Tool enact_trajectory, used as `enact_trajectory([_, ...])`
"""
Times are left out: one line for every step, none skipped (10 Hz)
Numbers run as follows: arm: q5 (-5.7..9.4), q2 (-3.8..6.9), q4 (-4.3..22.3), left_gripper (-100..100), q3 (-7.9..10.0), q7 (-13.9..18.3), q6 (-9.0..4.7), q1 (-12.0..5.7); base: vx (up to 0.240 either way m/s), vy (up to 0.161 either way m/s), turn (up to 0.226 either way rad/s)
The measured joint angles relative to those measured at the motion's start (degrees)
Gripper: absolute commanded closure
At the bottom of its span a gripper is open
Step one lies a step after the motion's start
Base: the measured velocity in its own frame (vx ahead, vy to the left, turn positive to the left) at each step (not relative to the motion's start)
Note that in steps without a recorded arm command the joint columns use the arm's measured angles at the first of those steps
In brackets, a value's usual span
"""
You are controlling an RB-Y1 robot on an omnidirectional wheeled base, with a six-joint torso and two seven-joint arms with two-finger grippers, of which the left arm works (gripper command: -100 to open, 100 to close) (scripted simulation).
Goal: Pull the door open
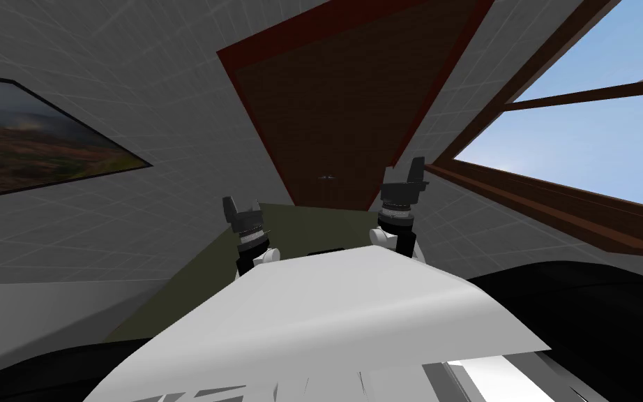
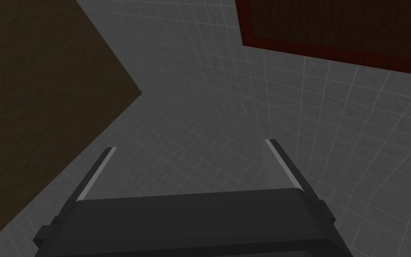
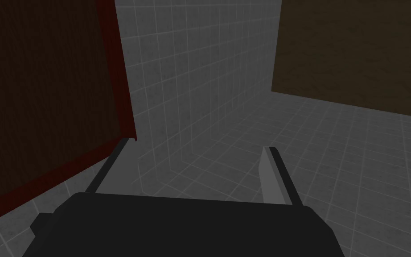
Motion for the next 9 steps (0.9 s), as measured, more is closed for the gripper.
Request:
enact_trajectory([0.03,0.36,0.95,-100,-0.03,0.13,-0.33,-0.03,0.121,-0.036,-0.085])
enact_trajectory([0.06,0.77,2.25,-100,0.01,0.29,-0.59,-0.48,0.139,-0.033,-0.064])
enact_trajectory([0.2,1.3,3.48,-100,0.23,0.55,-0.7,-0.94,0.144,-0.047,-0.07])
enact_trajectory([0.17,1.68,4.61,-100,0.03,0.74,-1.04,-0.85,0.134,-0.053,-0.057])
enact_trajectory([0.13,1.94,5.88,-100,-0.07,0.84,-1.39,-1.16,0.102,-0.05,-0.045])
enact_trajectory([0.2,2.27,7.11,-100,0.06,0.98,-1.63,-1.66,0.117,-0.044,-0.093])
enact_trajectory([0.23,2.65,9.04,-100,0.17,1.13,-1.94,-2.48,0.114,-0.033,-0.079])
enact_trajectory([0.37,3.17,10.4,-100,0.33,1.43,-2.3,-2.71,0.126,-0.044,-0.097])
enact_trajectory([0.5,3.74,12.04,-100,0.47,1.78,-2.58,-3.13,0.127,-0.062,-0.088])
